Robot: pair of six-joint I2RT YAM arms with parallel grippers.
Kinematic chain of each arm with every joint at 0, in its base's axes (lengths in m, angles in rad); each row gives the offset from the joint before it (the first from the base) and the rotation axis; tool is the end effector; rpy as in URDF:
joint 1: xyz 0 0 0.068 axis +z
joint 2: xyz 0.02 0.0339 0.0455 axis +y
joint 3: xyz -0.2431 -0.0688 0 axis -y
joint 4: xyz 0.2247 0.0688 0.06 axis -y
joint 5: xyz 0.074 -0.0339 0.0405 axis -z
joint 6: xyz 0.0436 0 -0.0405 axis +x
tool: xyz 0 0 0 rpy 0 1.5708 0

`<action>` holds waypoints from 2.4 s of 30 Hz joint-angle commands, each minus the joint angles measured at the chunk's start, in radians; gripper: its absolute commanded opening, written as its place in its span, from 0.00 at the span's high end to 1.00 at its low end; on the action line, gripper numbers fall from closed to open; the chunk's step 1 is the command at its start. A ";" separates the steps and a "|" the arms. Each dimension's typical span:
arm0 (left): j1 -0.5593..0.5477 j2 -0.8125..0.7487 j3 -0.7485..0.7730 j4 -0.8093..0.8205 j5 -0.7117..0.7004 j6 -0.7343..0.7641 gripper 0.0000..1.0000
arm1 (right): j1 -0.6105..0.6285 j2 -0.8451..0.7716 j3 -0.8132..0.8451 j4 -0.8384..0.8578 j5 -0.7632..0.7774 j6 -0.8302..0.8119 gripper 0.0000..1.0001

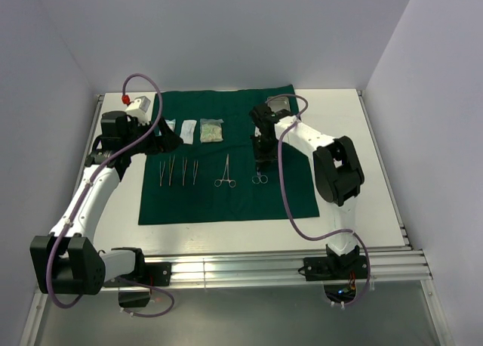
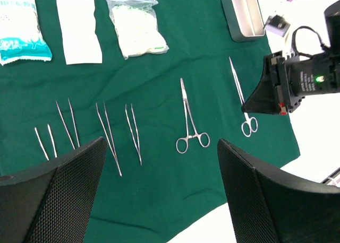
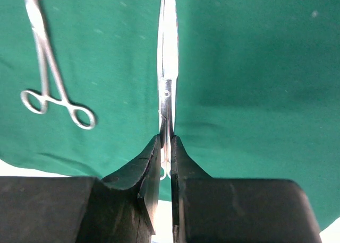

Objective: Open and lay out the surgical kit

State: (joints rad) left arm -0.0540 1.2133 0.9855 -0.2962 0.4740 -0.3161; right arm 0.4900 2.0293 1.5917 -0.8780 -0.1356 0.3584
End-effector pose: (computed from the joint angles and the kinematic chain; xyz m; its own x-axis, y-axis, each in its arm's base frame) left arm 0.2636 -0.0342 0.2925 -0.6125 -0.2439 -0.7519 0.2654 0.8326 -0.4862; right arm 0.3379 0.1869 0.1772 -0.9736 -0.1254 -0.1905 -0.1654 0.9634 0.2110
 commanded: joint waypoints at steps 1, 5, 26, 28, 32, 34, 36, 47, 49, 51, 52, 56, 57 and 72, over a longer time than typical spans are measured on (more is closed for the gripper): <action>-0.004 0.011 0.001 0.028 0.011 0.011 0.11 | 0.018 0.028 0.070 0.007 -0.012 0.051 1.00; -0.004 0.014 0.004 0.023 0.005 0.014 0.11 | 0.036 0.062 0.109 0.002 -0.012 0.063 1.00; -0.004 0.006 -0.001 0.019 -0.049 0.009 0.04 | 0.081 0.137 0.123 -0.010 0.054 0.117 1.00; -0.006 0.006 -0.004 0.019 -0.049 0.008 0.03 | 0.079 0.135 0.125 -0.010 0.062 0.117 1.00; -0.004 0.008 -0.008 0.025 -0.048 0.006 0.03 | 0.078 0.141 0.135 -0.015 0.080 0.113 1.00; -0.004 0.008 -0.010 0.028 -0.046 0.005 0.03 | 0.078 0.152 0.143 -0.018 0.082 0.109 1.00; -0.004 0.009 -0.010 0.026 -0.048 0.005 0.03 | 0.071 0.160 0.155 -0.018 0.080 0.106 1.00; -0.004 0.012 -0.015 0.034 -0.051 0.000 0.01 | 0.055 0.178 0.175 -0.018 0.087 0.106 1.00; -0.004 0.012 -0.016 0.032 -0.057 -0.001 0.01 | 0.053 0.178 0.179 -0.019 0.083 0.106 1.00; -0.004 0.012 -0.019 0.031 -0.063 0.002 0.01 | 0.053 0.177 0.178 -0.019 0.082 0.100 0.96; -0.004 0.012 -0.019 0.028 -0.066 0.003 0.01 | 0.053 0.178 0.177 -0.018 0.073 0.100 0.90; -0.004 0.011 -0.015 0.023 -0.072 0.011 0.01 | 0.053 0.161 0.166 -0.016 0.064 0.097 0.68; -0.004 0.012 -0.013 0.023 -0.074 0.020 0.01 | 0.053 0.148 0.168 -0.016 0.065 0.096 0.63; -0.004 0.045 0.140 -0.017 -0.266 0.059 0.01 | -0.050 -0.321 0.001 0.215 0.113 -0.056 0.00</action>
State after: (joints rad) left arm -0.0559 1.2621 1.0496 -0.3279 0.3351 -0.2283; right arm 0.4797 1.8702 1.6493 -0.7704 -0.0593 0.3664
